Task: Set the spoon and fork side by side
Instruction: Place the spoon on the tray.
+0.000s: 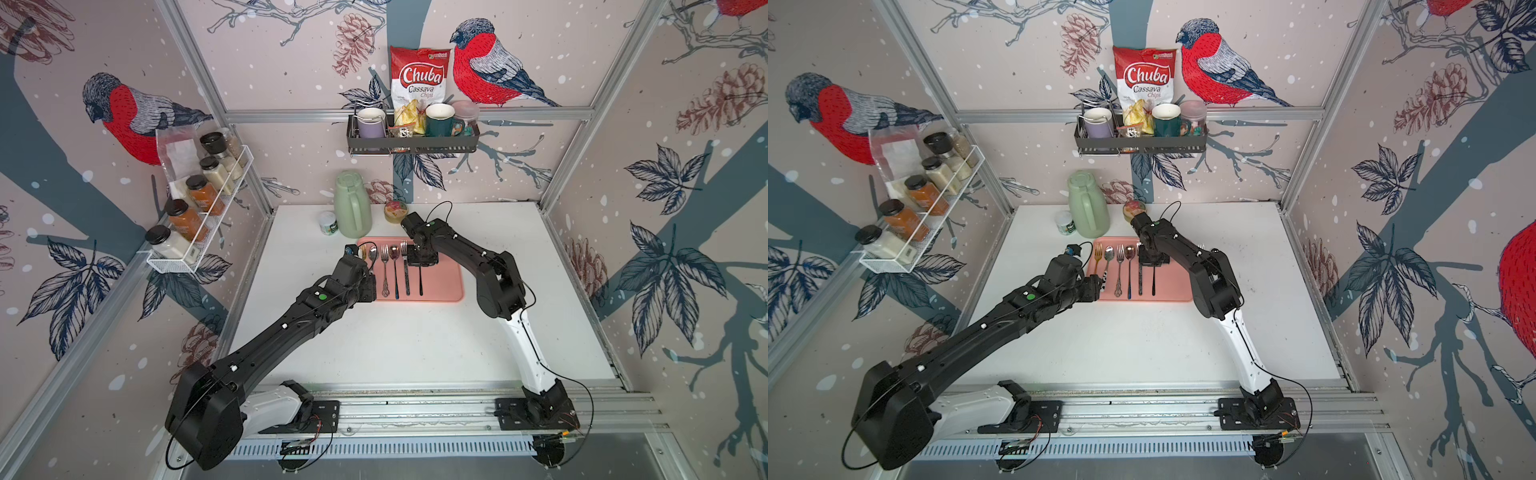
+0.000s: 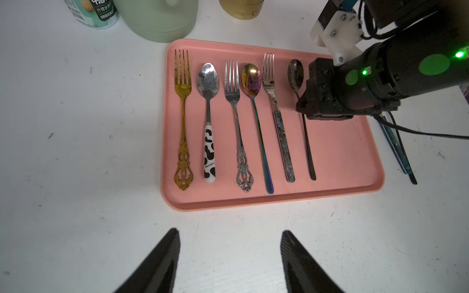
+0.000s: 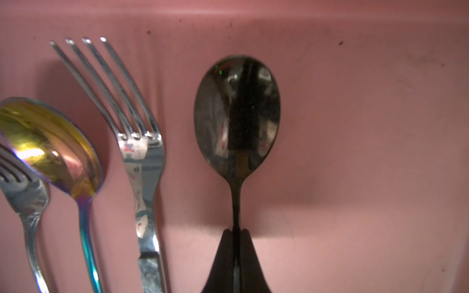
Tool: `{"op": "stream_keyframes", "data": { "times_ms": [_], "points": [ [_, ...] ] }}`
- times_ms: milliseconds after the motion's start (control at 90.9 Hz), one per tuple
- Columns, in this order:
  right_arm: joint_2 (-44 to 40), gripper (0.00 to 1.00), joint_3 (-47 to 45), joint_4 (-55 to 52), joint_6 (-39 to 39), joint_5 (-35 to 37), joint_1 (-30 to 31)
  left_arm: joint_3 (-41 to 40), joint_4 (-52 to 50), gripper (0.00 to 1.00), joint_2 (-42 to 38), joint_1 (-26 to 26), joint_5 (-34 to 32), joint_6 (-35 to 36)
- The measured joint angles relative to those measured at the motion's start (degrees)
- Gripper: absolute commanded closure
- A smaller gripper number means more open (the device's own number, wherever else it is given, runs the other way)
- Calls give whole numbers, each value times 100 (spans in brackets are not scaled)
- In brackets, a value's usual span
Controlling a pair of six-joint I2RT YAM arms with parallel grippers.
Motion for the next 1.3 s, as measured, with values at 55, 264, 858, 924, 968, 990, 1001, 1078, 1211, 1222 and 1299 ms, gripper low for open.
{"op": "stream_keyframes", "data": {
  "times_ms": [55, 264, 858, 924, 968, 990, 1001, 1078, 1211, 1222, 1299],
  "points": [
    [70, 93, 96, -4, 50, -4, 15, 0, -2, 35, 0, 11, -2, 0],
    [225, 85, 345, -4, 192, -4, 48, 0, -7, 35, -2, 15, -2, 7],
    [-1080, 57, -13, -205, 120, -74, 35, 153, -120, 33, 46, 20, -7, 109],
    [-1467, 56, -341, -184, 7, -20, 33, 177, -125, 32, 68, 20, -4, 107],
    [-1740, 56, -625, -166, -22, 24, 13, 190, -133, 33, 85, 20, 0, 107],
    [-1884, 56, -796, -151, -37, 33, 2, 195, -136, 33, 90, 20, 13, 107],
    [-1961, 56, -887, -144, -46, 52, -7, 197, -136, 33, 96, 20, 22, 107],
    [-2400, 55, -1475, -85, -175, 129, -98, 214, -131, 32, 138, 20, 149, 107],
    [-3091, 54, -2664, 155, -317, 225, -439, 280, -50, 32, 361, 20, 533, 109],
    [-3134, 54, -2761, 168, -319, 227, -474, 293, -46, 32, 385, 20, 575, 109],
    [-3362, 54, -3346, 302, -450, 258, -728, 407, 26, 32, 616, 20, 841, 105]
  ]
}}
